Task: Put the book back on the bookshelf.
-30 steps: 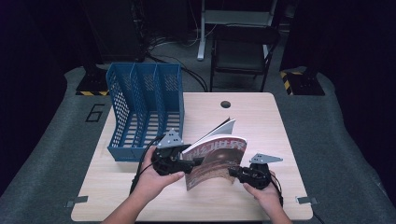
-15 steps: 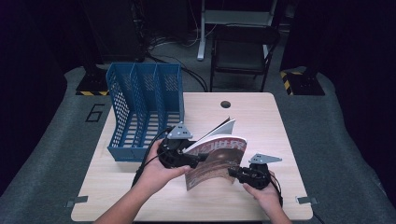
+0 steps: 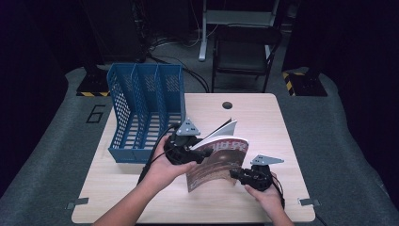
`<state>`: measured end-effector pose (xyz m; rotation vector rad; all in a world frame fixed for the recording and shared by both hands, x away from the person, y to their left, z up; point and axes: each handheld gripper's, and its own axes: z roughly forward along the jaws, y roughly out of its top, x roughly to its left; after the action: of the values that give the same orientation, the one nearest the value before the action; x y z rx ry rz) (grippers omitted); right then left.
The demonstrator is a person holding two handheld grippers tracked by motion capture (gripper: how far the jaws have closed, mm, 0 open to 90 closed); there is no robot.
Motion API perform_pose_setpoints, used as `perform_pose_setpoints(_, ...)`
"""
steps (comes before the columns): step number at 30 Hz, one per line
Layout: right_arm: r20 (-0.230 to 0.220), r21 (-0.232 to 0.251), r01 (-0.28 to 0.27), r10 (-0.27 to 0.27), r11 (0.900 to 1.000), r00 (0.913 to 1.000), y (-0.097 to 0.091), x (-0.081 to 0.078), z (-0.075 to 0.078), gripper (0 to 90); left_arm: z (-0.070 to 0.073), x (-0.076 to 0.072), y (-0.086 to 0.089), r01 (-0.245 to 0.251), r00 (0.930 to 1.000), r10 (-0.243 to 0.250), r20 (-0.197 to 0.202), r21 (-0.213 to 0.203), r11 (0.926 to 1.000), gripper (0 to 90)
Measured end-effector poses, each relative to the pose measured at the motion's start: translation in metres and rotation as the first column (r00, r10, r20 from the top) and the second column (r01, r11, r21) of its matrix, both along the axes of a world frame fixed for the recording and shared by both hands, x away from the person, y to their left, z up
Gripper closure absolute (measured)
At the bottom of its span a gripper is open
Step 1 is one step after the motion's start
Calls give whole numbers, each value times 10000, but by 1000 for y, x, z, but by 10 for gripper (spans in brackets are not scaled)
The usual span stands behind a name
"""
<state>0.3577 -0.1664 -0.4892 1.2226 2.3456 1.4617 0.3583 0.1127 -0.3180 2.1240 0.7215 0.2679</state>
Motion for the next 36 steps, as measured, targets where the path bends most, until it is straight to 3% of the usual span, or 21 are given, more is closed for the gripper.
perform_pose_setpoints(9,36,-42,-54,54,10000,10000,1,1,-1,714,1,1,-4,83,9999,-82,-97,98,9999,657)
perform_pose_setpoints(22,53,-21,-11,11,10000,10000,1,1,-1,715,9,4,-11,141,9994,-134,-334,202,9997,711)
perform_pose_setpoints(32,-84,-19,67,-67,10000,9999,3,0,0,747,12,5,-17,387,9988,-370,-311,547,9978,749)
perform_pose_setpoints(36,305,-97,97,-94,9999,9995,5,0,0,769,12,6,-16,356,9990,-338,-295,628,9974,773)
